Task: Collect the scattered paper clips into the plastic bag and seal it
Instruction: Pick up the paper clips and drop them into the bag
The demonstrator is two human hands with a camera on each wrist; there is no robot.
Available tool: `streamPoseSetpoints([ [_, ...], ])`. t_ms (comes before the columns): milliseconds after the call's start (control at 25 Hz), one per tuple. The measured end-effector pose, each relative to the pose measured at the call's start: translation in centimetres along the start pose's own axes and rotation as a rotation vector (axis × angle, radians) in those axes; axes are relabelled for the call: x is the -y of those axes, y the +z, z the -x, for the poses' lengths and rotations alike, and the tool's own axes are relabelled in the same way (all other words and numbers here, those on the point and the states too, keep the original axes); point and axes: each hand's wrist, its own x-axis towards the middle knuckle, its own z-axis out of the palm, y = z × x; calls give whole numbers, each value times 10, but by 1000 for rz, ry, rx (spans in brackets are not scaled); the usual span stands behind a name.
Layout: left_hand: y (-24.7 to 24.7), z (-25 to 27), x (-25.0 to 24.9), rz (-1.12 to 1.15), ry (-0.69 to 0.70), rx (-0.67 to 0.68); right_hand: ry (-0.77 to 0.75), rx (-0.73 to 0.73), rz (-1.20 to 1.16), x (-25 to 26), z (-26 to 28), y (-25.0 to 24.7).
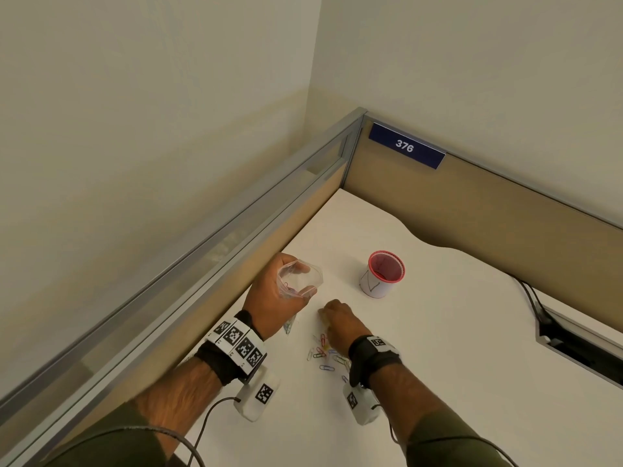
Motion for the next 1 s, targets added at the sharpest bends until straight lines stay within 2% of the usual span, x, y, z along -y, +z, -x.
streamPoseSetpoints([
  [280,-8,-2,7,-9,-16,-15,-144,-49,36,5,39,26],
  [400,-1,0,10,19,0,-2,-176,-104,-3,24,40,28],
  [560,10,3,15,17,11,36,-215,-82,71,36,38,36],
  [760,11,4,19,46,-9,40,-142,-94,57,-5,63,35],
  [880,16,6,19,51,-15,38,58,-215,-120,-28,67,20],
  [1000,22,9,15,46,-1,60,176,-163,-141,-37,62,12],
])
